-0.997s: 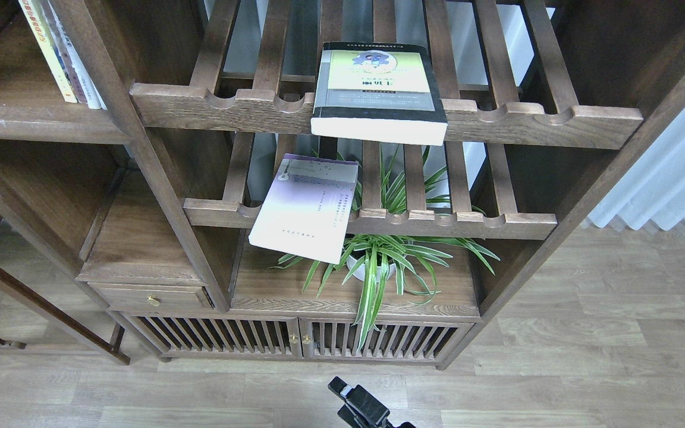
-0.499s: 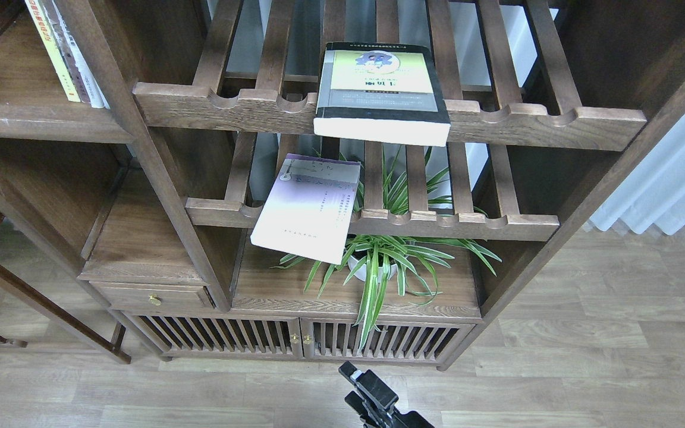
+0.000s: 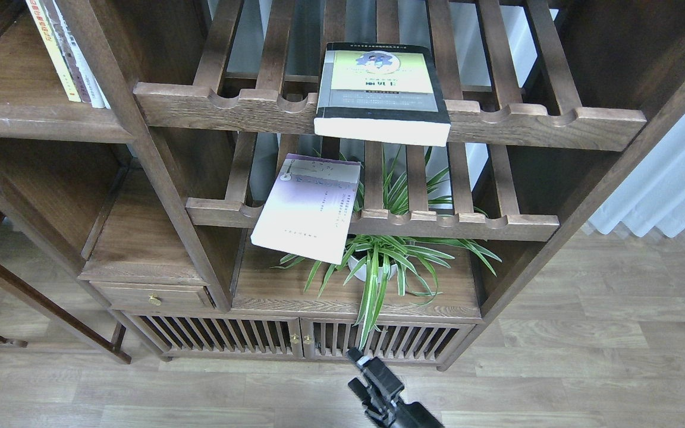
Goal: Organize books on shelf
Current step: 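Raise the right gripper toward the white-and-green book on the upper shelf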
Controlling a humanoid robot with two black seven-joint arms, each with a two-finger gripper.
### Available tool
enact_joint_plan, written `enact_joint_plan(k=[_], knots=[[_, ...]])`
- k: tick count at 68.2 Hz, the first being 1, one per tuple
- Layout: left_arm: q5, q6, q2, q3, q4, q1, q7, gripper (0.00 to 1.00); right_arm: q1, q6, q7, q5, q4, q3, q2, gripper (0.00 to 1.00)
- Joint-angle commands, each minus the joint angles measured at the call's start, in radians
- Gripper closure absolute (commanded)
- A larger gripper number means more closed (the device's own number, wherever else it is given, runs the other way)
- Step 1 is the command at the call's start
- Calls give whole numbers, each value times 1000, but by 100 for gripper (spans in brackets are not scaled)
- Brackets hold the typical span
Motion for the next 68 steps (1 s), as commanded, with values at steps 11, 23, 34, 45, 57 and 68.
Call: enact_joint_plan(k=[11, 23, 34, 45, 57, 68], knots=[[8, 0, -126, 13, -10, 137, 1, 17, -15, 0, 25, 25, 115, 79, 0, 0], [9, 0, -169, 13, 0, 185, 1, 16, -30, 0, 28, 79, 215, 101, 0, 0], [9, 0, -191, 11, 9, 197, 1, 16, -70, 0, 28, 77, 370, 87, -70, 0], [11, 0, -194, 16, 20, 205, 1, 15, -107, 0, 28, 77, 441, 116, -123, 0], [11, 0, -199, 16, 34, 217, 1, 14, -107, 0, 28, 74, 445, 167, -210, 0], [11, 0, -200, 25, 49, 217, 1, 14, -84, 0, 28, 71, 505, 179, -261, 0]])
